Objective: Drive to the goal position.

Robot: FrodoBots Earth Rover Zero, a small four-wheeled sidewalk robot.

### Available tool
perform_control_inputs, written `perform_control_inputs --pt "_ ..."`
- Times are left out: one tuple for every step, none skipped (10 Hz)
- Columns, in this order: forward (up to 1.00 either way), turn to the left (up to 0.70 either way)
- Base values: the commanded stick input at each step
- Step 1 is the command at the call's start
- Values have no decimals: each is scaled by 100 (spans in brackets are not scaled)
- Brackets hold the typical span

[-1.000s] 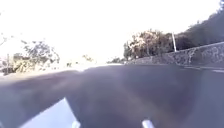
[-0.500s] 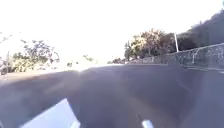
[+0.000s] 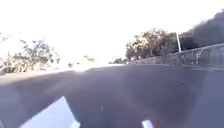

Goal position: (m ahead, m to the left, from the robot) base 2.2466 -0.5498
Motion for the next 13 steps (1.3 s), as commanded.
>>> perform_control_inputs --pt "70 -21" --pt "70 -35" --pt "70 -35" --pt "70 -35" --pt "70 -35" --pt "70 -35" --pt "70 -35" --pt "70 -35" --pt "70 -35" --pt "70 -35" --pt "70 -35" --pt "70 -35" --pt "70 -35"
